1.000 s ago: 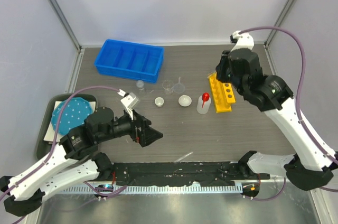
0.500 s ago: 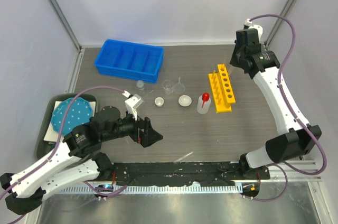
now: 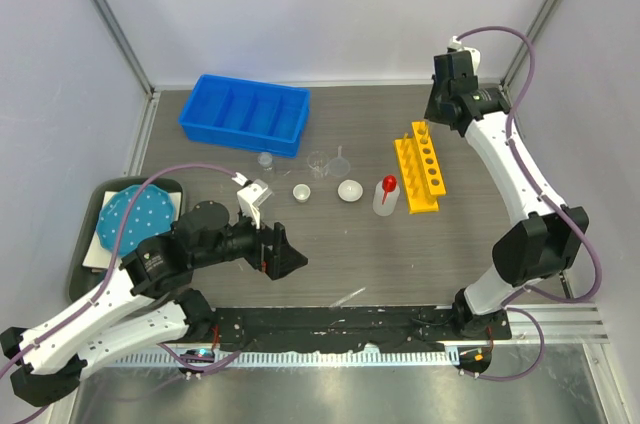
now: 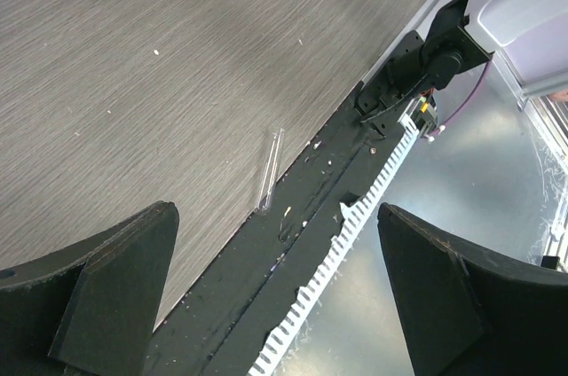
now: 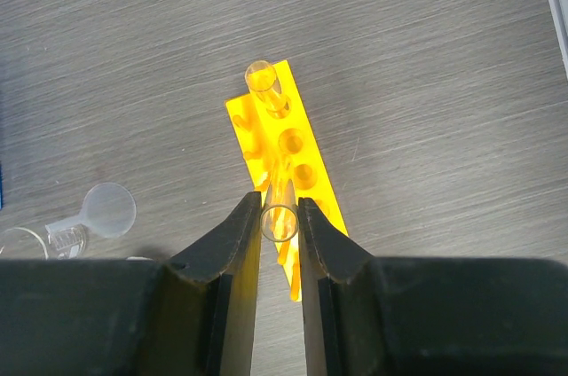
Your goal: Organize the chemistry lab equipment
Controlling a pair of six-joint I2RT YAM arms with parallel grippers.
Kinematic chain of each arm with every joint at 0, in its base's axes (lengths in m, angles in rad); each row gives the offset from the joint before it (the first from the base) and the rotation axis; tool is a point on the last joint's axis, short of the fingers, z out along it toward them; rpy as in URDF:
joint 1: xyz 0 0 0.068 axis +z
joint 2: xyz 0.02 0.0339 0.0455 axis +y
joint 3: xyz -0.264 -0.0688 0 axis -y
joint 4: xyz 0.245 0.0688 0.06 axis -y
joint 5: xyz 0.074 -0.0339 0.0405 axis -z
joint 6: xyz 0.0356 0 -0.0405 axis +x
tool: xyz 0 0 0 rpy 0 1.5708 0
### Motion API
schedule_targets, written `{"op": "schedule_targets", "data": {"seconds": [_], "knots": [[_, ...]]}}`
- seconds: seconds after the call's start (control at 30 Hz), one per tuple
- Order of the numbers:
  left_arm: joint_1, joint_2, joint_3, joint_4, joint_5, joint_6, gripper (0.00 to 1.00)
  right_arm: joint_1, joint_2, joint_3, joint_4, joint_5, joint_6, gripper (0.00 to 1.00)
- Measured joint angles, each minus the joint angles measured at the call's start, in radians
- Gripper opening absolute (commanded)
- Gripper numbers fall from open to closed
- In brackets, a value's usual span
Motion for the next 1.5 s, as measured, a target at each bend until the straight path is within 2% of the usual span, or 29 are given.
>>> {"op": "schedule_targets", "data": {"seconds": [1.5], "knots": [[0.0, 0.031, 0.0, -0.01, -0.002, 0.001, 1.0, -0.038, 0.221, -0.027, 0.082, -0.082, -0.019, 0.13]]}}
